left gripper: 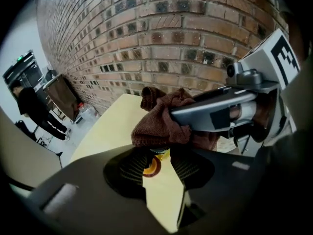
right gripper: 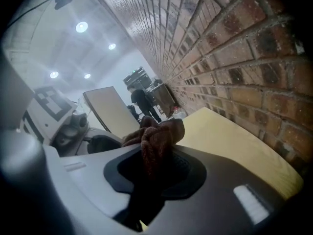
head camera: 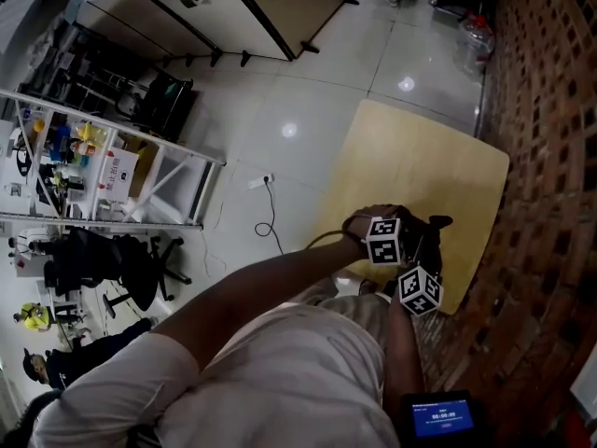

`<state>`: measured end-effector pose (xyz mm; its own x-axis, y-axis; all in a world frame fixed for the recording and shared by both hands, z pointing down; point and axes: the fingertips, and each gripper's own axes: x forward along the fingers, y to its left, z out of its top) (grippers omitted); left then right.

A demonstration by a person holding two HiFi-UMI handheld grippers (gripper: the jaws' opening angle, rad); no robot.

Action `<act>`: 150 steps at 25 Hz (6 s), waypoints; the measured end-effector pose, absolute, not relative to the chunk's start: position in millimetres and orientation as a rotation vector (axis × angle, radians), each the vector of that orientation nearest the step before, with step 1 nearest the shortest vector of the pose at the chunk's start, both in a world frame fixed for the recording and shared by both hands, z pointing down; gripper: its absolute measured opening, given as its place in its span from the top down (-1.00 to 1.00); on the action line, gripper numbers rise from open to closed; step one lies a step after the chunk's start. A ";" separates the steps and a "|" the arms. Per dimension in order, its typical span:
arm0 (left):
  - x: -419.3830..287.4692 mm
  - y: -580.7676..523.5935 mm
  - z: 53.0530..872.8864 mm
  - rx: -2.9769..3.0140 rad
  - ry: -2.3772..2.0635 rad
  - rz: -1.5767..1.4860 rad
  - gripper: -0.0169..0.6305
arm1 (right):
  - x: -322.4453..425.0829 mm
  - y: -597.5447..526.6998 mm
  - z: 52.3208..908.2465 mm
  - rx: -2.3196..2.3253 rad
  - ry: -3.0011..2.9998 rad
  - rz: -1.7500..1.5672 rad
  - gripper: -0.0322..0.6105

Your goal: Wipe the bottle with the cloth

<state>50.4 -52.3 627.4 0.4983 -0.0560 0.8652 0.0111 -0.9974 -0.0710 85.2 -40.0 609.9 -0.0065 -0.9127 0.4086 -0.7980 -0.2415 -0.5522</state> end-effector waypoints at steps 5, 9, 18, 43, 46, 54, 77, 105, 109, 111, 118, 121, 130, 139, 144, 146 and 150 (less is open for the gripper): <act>50.2 -51.9 627.6 -2.658 0.039 -1.536 0.43 | 82.0 -38.6 651.1 -2.057 1.868 -1.243 0.63; 49.4 -55.3 627.5 -2.676 0.071 -1.544 0.43 | 90.8 -38.9 670.8 -2.116 1.901 -1.230 0.63; 49.5 -47.7 626.8 -2.666 0.066 -1.544 0.43 | 96.9 -19.3 769.0 -2.305 2.046 -1.506 0.63; 32.9 -55.3 631.7 -2.182 -0.409 -1.412 0.05 | 95.1 36.7 716.8 -2.082 2.110 -1.391 0.62; 38.9 -51.3 629.6 -2.037 -0.529 -1.347 0.02 | 97.3 37.5 703.9 -2.086 2.149 -1.335 0.62; 46.1 -40.8 635.9 -1.925 -0.691 -1.327 0.36 | 98.3 38.8 664.4 -2.063 2.192 -1.187 0.62; 77.4 -50.1 632.9 -2.613 0.136 -1.917 0.41 | 91.1 -25.3 677.9 -2.098 2.033 -1.153 0.63; 45.4 -42.8 637.1 -2.233 -0.351 -1.478 -0.04 | 99.7 69.7 761.4 -1.944 1.937 -1.734 0.62; 41.8 -45.5 637.6 -1.802 -0.553 -1.289 -0.06 | 100.4 84.6 758.2 -1.943 1.945 -1.729 0.62; 43.7 -48.9 637.3 -1.505 -0.613 -1.137 -0.08 | 100.4 85.2 755.0 -1.950 1.968 -1.717 0.62; 55.4 -24.5 641.6 -1.190 -0.772 -0.835 -0.11 | 96.1 72.0 736.6 -1.938 1.996 -1.654 0.62; 60.0 -21.2 645.3 -1.276 -0.779 -0.881 0.23 | 96.4 68.1 730.7 -1.943 2.008 -1.622 0.62; 77.4 -46.4 642.9 -1.906 -0.413 -1.572 0.35 | 94.7 60.7 695.6 -2.028 2.268 -1.261 0.62; 80.4 -75.3 646.8 -2.534 0.152 -2.038 0.40 | 35.5 -18.3 661.2 -1.937 2.547 -0.856 0.62; 84.0 -74.7 643.9 -2.556 0.224 -2.056 0.41 | 34.8 -32.7 678.6 -1.880 2.423 -1.017 0.62; 82.7 -72.1 643.2 -2.572 0.232 -2.064 0.40 | 40.7 -28.9 697.6 -1.904 2.367 -1.125 0.63; 81.9 -70.5 639.6 -2.632 0.269 -2.076 0.40 | 66.0 -24.5 743.4 -1.977 2.197 -1.397 0.63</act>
